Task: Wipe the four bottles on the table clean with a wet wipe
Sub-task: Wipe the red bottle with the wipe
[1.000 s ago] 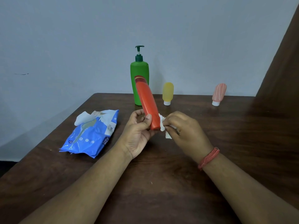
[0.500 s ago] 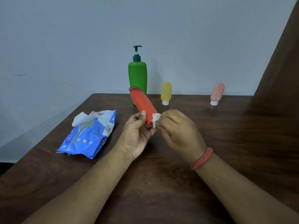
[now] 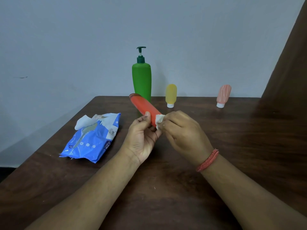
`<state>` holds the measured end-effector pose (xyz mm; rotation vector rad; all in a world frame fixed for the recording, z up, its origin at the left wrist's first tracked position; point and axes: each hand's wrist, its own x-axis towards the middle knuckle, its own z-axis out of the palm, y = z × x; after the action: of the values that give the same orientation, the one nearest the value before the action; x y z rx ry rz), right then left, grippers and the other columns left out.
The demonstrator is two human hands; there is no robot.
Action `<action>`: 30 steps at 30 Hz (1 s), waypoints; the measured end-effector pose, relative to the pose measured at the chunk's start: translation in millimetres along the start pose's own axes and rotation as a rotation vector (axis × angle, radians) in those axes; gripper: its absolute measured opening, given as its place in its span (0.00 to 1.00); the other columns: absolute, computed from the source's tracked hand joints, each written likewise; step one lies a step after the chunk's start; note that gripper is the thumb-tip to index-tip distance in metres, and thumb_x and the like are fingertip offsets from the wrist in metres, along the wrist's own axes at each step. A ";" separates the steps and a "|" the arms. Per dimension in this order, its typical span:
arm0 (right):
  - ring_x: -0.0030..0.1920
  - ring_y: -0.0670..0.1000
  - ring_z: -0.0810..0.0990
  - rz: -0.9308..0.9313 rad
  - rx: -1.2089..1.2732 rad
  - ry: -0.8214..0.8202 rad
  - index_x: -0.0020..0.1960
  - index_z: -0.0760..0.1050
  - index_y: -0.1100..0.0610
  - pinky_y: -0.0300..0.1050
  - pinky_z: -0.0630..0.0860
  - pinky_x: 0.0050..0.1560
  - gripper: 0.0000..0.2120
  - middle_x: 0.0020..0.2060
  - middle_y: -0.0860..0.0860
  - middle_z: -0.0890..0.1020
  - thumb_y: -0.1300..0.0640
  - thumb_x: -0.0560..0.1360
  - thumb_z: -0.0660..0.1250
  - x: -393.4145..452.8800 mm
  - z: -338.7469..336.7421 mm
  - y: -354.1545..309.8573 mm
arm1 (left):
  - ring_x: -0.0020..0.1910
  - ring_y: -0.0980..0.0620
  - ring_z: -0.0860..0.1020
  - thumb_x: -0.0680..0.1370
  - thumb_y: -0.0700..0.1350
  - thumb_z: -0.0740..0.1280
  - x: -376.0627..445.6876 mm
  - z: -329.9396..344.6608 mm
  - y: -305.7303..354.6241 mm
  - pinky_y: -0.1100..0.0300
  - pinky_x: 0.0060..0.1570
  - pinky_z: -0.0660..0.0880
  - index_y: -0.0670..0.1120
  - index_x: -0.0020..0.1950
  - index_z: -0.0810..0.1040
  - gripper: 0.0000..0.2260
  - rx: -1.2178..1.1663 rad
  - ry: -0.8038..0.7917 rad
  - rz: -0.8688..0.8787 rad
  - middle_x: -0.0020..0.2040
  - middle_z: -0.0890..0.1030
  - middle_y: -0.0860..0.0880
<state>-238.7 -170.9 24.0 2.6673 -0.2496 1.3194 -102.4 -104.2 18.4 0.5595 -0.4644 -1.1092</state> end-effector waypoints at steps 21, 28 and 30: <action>0.43 0.54 0.78 0.049 0.077 0.102 0.44 0.81 0.63 0.47 0.77 0.44 0.02 0.41 0.55 0.79 0.68 0.75 0.71 2.8 -4.3 -3.3 | 0.48 0.47 0.84 0.83 0.40 0.61 -1.2 1.4 -5.8 0.53 0.46 0.82 0.35 0.62 0.73 0.11 0.040 0.032 -0.012 0.53 0.81 0.38; 0.45 0.47 0.78 0.306 0.210 0.092 0.45 0.81 0.59 0.36 0.74 0.47 0.04 0.43 0.50 0.79 0.67 0.74 0.72 -8.6 1.2 11.8 | 0.60 0.39 0.82 0.76 0.41 0.66 -2.3 -0.1 2.0 0.43 0.53 0.81 0.40 0.71 0.65 0.24 0.058 0.039 0.034 0.66 0.77 0.35; 0.45 0.44 0.79 0.446 0.349 0.106 0.46 0.81 0.57 0.34 0.74 0.47 0.04 0.43 0.48 0.80 0.66 0.75 0.72 -8.8 3.7 11.4 | 0.60 0.38 0.82 0.79 0.39 0.64 -2.6 -1.7 3.9 0.43 0.54 0.81 0.39 0.69 0.67 0.19 0.067 0.010 0.010 0.66 0.77 0.35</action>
<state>-243.6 -182.0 15.5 2.9225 -0.6936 1.7696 -99.6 -100.2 19.3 0.6207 -0.4962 -1.0838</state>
